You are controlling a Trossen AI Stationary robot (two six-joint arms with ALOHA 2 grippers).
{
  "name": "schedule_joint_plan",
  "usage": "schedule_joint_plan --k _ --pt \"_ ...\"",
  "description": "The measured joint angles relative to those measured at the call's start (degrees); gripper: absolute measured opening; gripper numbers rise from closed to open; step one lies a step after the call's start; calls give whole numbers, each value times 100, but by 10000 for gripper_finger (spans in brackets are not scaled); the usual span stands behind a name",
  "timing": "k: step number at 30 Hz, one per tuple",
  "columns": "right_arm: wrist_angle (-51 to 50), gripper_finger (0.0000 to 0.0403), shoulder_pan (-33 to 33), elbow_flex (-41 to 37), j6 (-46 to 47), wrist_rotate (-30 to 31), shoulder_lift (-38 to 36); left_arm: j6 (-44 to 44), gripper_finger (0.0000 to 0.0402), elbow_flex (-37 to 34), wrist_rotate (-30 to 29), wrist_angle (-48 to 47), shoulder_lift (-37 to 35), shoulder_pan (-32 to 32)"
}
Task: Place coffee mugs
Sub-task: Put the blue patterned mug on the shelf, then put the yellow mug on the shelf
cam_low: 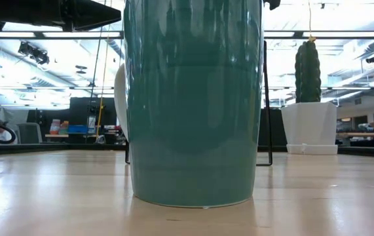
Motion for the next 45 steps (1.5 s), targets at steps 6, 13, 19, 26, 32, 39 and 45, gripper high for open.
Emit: schedule_joint_plan --k 6,13,19,26,32,39,45 --pt "90 150 -12 0 11 263 -2 -28 188 0 0 0 0 0" --pt "31 208 1 136 41 259 -4 -28 188 0 0 0 0 0" --pt "-65 220 13 625 356 290 -7 -31 188 0 -1 0 0 0" --pt "-416 215 136 1211 874 410 -9 -30 188 0 -2 -45 2 0" --pt "-1132 215 404 1370 1562 464 -48 -42 188 0 -2 -134 2 0" --pt "-1109 215 791 1219 2614 -395 -133 -42 188 0 -2 -138 2 -2" --pt "-1102 215 1417 958 3509 -409 -153 -44 188 0 -1 -149 2 -2"
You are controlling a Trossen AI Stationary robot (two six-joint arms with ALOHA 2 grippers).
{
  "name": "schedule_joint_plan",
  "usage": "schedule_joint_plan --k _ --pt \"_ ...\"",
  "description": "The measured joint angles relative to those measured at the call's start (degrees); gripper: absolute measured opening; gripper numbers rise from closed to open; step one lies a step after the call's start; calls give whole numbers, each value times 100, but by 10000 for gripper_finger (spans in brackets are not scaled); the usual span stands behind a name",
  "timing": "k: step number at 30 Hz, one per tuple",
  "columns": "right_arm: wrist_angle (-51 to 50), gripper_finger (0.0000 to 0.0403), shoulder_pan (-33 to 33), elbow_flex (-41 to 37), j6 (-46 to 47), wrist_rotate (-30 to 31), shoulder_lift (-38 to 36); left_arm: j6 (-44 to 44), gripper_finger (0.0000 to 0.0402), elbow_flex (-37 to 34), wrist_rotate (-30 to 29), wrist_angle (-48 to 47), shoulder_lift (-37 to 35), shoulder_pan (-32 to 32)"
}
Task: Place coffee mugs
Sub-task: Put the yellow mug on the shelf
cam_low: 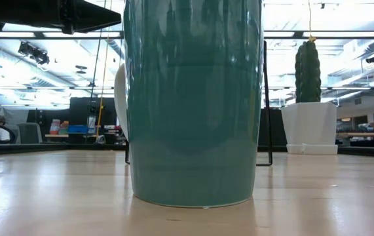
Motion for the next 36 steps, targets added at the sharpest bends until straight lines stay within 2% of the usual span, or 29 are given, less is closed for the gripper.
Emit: schedule_joint_plan --k 6,15,21,27,33,36 --pt "-7 215 727 -723 1100 -16 0 -152 188 0 1 -155 2 0" --pt "174 214 1701 -2158 3599 -816 8 -340 188 -2 2 -240 2 -9" --pt "292 214 2004 -2941 4717 -1238 -2 -589 188 0 2 -273 4 -9" --pt "1141 214 2298 -3577 5629 -1265 -391 -652 188 0 2 -304 4 -7" --pt "1291 202 2670 -4097 6807 -1299 -711 -825 188 0 2 -462 4 -14" --pt "1666 196 2794 -4299 7087 -1406 -735 -905 188 0 2 -523 4 -15"
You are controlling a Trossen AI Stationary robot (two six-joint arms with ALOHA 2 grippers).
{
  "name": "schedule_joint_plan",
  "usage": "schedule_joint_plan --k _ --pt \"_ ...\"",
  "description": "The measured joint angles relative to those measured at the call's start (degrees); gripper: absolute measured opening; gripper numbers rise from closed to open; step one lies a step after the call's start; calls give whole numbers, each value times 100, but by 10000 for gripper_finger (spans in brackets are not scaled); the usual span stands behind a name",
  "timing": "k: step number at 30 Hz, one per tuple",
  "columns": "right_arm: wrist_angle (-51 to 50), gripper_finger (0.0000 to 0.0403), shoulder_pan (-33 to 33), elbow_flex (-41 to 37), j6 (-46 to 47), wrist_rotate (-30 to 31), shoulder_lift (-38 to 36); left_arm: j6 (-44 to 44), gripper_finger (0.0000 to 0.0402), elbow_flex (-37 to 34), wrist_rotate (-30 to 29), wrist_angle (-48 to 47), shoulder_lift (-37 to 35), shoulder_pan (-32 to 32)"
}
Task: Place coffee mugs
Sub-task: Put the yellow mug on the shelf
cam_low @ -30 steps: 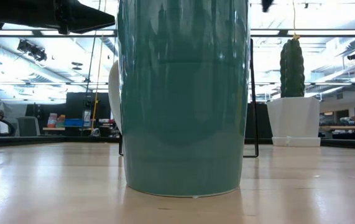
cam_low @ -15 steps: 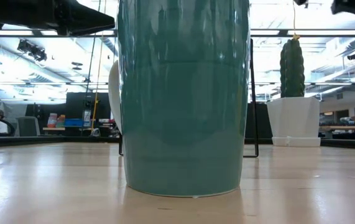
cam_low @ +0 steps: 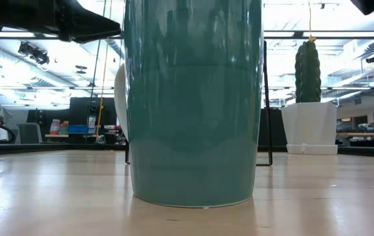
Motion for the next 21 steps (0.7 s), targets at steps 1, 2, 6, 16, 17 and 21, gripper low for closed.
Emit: schedule_joint_plan --k 1,2,6,16,17,21 --pt "168 195 21 -65 25 -18 -7 -1 188 0 0 -17 0 0" --pt "342 194 30 -134 27 -38 -8 -2 188 0 0 -21 0 0" --pt "756 190 42 -458 23 -48 -8 -29 188 0 0 -28 0 0" --pt "1632 152 42 -1407 -23 -3 -8 -38 188 0 0 -54 0 0" --pt "1798 145 42 -1485 -25 -4 -8 -38 188 0 0 -54 0 0" --pt "2234 113 42 -1716 -36 -55 -8 -40 188 0 0 -57 0 0"
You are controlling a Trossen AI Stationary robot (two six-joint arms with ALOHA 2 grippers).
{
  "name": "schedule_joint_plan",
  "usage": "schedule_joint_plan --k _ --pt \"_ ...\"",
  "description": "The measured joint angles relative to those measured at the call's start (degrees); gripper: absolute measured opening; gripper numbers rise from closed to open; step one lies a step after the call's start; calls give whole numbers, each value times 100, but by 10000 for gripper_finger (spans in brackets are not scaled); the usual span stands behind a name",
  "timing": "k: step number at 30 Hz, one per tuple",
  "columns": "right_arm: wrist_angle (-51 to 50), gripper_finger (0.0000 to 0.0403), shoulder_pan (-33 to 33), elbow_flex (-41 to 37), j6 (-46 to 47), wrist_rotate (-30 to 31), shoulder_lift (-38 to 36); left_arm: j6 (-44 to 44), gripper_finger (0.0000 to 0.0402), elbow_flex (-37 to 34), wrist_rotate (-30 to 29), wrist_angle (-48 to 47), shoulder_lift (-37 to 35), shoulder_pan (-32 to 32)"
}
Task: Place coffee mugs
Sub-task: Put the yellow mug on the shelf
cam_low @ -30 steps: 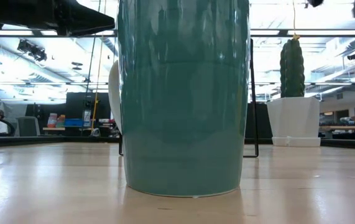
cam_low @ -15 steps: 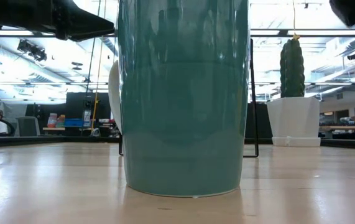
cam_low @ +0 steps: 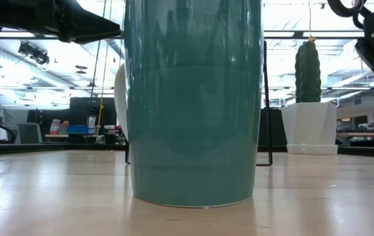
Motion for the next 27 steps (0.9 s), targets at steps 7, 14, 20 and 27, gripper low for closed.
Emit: schedule_joint_plan --k 7,14,20,27 --pt "-302 26 -89 153 -384 -119 7 0 188 -1 0 -11 0 -1" --pt "-1606 35 -426 984 -1244 135 11 0 188 0 0 -13 0 -2" --pt "-2898 33 -873 2098 -2029 804 11 0 188 0 0 -13 0 -2" --pt "-3398 31 -1596 3086 -2931 1259 9 -4 188 0 0 -20 0 -2"
